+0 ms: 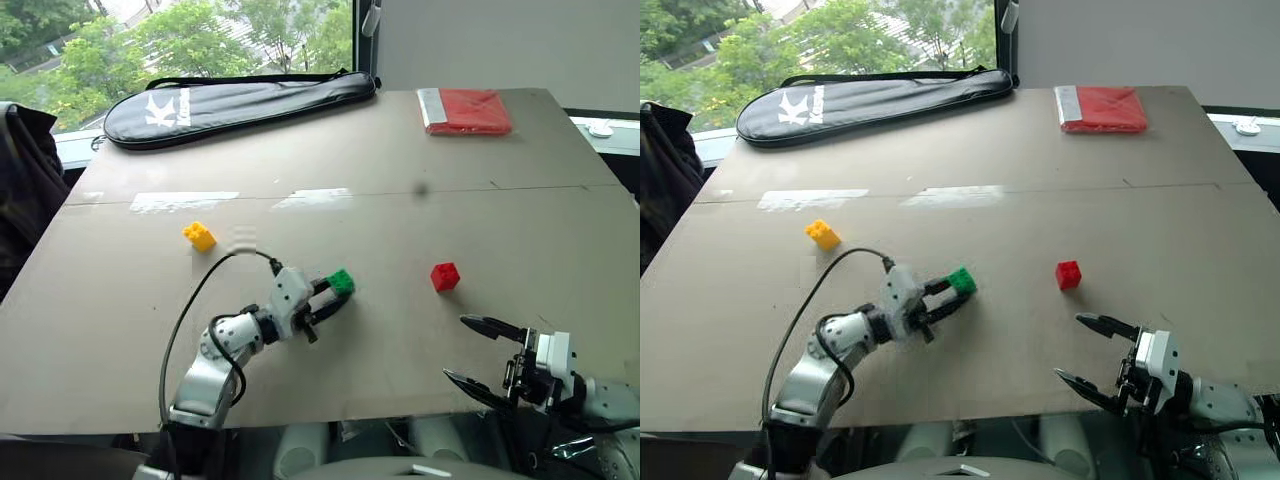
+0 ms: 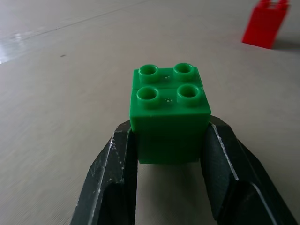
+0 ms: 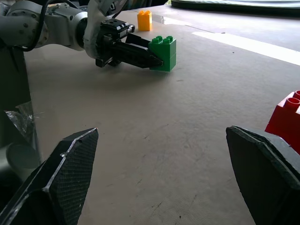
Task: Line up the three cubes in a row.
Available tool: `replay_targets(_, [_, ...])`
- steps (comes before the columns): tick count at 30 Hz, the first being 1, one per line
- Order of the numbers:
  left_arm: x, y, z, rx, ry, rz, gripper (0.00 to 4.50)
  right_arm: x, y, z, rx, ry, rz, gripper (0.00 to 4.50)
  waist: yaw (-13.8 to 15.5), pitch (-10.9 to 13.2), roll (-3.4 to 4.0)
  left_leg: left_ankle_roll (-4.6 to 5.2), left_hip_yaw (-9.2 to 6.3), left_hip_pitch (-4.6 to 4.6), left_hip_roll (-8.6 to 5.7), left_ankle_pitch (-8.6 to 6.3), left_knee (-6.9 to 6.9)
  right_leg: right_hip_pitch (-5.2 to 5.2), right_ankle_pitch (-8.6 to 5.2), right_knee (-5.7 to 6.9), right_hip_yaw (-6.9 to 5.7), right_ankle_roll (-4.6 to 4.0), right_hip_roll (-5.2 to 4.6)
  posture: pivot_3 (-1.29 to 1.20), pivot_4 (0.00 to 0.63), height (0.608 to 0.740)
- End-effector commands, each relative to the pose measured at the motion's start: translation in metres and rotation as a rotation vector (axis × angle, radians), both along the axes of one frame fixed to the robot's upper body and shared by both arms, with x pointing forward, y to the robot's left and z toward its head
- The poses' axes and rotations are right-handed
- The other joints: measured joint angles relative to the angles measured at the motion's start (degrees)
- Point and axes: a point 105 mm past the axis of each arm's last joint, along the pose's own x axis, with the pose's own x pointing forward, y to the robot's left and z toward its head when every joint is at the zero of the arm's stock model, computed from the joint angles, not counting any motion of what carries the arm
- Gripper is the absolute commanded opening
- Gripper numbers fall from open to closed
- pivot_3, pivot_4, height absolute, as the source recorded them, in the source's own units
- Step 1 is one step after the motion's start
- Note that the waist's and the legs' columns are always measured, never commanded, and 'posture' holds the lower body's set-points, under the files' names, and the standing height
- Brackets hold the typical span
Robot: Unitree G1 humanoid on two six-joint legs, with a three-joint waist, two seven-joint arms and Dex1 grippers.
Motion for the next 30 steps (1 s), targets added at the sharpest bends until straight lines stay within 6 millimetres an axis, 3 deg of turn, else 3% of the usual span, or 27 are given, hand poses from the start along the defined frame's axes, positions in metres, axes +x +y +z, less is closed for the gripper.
replay_targets(1, [0.003, -0.028, -0.005, 0.052, 0.005, -0.280, 1.24, 0.002, -0.005, 0.007, 0.010, -0.045, -0.034, 4.50, 0.0, 0.0, -0.01, 0.00, -0.01, 0.00, -0.02, 0.00, 0.00, 0.01, 0.00, 0.00, 0.00, 0.00, 0.00, 0.00, 0.150, 0.707])
replay_targets(5, [0.030, -0.049, -0.001, 0.098, -0.025, -0.385, 1.24, 0.002, -0.007, 0.008, 0.010, -0.062, -0.075, 4.50, -0.2, 0.0, -0.02, 0.01, 0.00, 0.02, -0.05, 0.00, 0.02, 0.04, 0.00, 0.01, 0.05, 0.01, 0.02, 0.00, 0.150, 0.707])
replay_targets(10, [0.049, -0.071, -0.005, 0.173, -0.024, -0.472, 1.24, -0.007, -0.010, 0.008, 0.016, -0.067, -0.145, 4.50, -0.2, 0.0, -0.07, 0.02, -0.10, -0.06, -0.07, 0.00, 0.01, 0.03, 0.00, -0.02, -0.01, 0.01, 0.03, 0.00, 0.150, 0.707])
replay_targets(21, [0.045, -0.075, -0.017, 0.199, 0.005, -0.534, 1.24, -0.006, -0.014, 0.012, 0.052, -0.083, -0.251, 4.50, -0.1, 0.0, -0.07, 0.03, -0.07, -0.03, -0.07, -0.01, 0.01, 0.05, 0.00, -0.03, 0.03, 0.03, 0.02, 0.00, 0.150, 0.707])
replay_targets(22, [0.046, -0.074, -0.017, 0.196, 0.007, -0.525, 2.26, -0.006, -0.014, 0.012, 0.050, -0.081, -0.252, 4.50, -0.2, 0.0, -0.07, 0.03, -0.07, -0.03, -0.07, -0.01, 0.01, 0.05, 0.00, -0.03, 0.03, 0.03, 0.02, 0.00, 0.150, 0.707])
replay_targets(26, [0.047, -0.074, -0.018, 0.187, 0.017, -0.510, 3.98, -0.004, -0.014, 0.011, 0.050, -0.075, -0.252, 4.50, -0.1, 0.0, -0.07, 0.03, -0.06, -0.02, -0.07, -0.01, 0.01, 0.05, 0.00, -0.03, 0.03, 0.03, 0.02, 0.00, 0.150, 0.707])
replay_targets(27, [0.046, -0.074, -0.018, 0.186, 0.020, -0.509, 4.07, -0.004, -0.014, 0.011, 0.049, -0.074, -0.249, 4.50, -0.1, 0.0, -0.07, 0.03, -0.06, -0.02, -0.07, -0.01, 0.01, 0.05, 0.00, -0.03, 0.03, 0.03, 0.02, 0.00, 0.150, 0.707])
replay_targets(28, [0.046, -0.073, -0.018, 0.184, 0.023, -0.509, 4.44, -0.004, -0.014, 0.011, 0.049, -0.073, -0.246, 4.50, -0.1, 0.0, -0.07, 0.03, -0.06, -0.01, -0.07, -0.01, 0.01, 0.06, 0.00, -0.03, 0.03, 0.03, 0.02, 0.00, 0.150, 0.707])
replay_targets(30, [0.045, -0.072, -0.019, 0.181, 0.033, -0.507, 4.44, -0.003, -0.013, 0.010, 0.042, -0.071, -0.233, 4.50, -0.2, 0.0, -0.06, 0.03, -0.06, -0.01, -0.07, -0.01, 0.01, 0.06, 0.00, -0.03, 0.03, 0.03, 0.02, 0.00, 0.150, 0.707])
